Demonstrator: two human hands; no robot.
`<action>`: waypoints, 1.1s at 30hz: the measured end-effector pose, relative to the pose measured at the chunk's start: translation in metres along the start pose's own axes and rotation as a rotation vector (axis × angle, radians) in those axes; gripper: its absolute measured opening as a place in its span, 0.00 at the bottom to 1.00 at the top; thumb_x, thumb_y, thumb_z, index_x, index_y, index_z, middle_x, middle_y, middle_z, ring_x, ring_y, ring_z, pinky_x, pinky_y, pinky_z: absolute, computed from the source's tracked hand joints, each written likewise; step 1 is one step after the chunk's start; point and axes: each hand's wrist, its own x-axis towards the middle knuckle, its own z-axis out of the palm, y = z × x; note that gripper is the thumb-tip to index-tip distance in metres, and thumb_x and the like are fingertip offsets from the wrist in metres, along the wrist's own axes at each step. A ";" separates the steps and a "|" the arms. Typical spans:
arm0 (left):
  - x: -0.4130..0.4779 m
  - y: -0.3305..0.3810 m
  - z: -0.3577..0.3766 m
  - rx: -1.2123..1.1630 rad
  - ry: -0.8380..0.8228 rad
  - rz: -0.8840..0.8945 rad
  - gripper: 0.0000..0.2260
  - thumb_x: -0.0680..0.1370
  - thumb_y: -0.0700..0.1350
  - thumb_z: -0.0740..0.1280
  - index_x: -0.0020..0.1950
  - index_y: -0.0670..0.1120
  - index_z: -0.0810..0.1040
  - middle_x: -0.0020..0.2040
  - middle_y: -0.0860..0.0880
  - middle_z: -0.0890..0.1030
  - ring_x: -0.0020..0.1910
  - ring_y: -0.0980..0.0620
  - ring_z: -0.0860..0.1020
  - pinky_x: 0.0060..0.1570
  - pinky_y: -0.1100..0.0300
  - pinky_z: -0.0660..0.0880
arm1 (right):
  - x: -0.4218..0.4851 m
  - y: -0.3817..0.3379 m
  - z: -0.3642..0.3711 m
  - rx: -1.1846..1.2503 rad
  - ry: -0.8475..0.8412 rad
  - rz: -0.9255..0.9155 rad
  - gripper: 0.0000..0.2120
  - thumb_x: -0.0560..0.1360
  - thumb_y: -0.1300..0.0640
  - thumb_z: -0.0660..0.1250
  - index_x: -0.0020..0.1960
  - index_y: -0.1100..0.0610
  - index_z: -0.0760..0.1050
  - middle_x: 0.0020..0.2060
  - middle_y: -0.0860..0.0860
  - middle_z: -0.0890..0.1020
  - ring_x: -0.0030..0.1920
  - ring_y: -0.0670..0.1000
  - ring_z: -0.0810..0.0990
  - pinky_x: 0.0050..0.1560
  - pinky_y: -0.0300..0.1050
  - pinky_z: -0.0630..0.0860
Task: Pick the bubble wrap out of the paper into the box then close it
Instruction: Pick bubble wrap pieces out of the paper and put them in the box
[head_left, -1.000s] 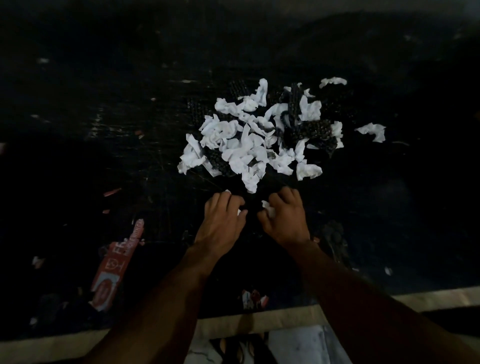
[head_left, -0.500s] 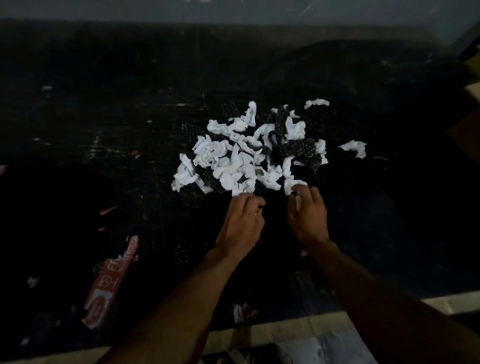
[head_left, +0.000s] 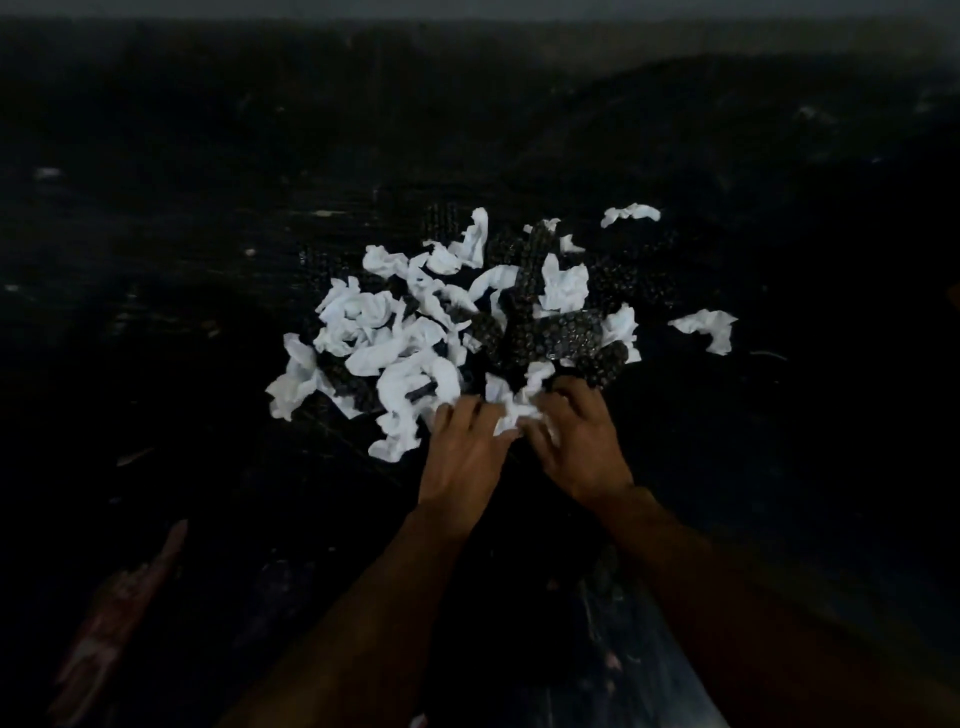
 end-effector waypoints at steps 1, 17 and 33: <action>-0.004 0.003 0.000 -0.045 0.071 -0.022 0.06 0.75 0.46 0.62 0.47 0.45 0.76 0.48 0.43 0.78 0.47 0.42 0.74 0.49 0.47 0.69 | -0.001 0.002 0.001 0.001 0.001 -0.036 0.14 0.73 0.51 0.65 0.53 0.60 0.78 0.56 0.60 0.76 0.51 0.60 0.75 0.53 0.51 0.73; -0.009 0.039 -0.022 -0.290 0.019 -0.433 0.15 0.69 0.37 0.68 0.53 0.43 0.71 0.51 0.44 0.76 0.49 0.43 0.75 0.49 0.54 0.70 | -0.016 -0.004 -0.030 0.213 -0.138 0.199 0.14 0.66 0.57 0.68 0.50 0.55 0.70 0.41 0.53 0.81 0.43 0.57 0.79 0.42 0.48 0.76; -0.050 0.099 -0.146 -0.352 0.058 -0.321 0.28 0.67 0.57 0.76 0.64 0.48 0.79 0.57 0.44 0.80 0.60 0.48 0.75 0.61 0.58 0.70 | -0.085 -0.056 -0.166 0.291 0.044 0.321 0.31 0.64 0.40 0.77 0.64 0.53 0.78 0.57 0.52 0.82 0.59 0.48 0.79 0.60 0.34 0.69</action>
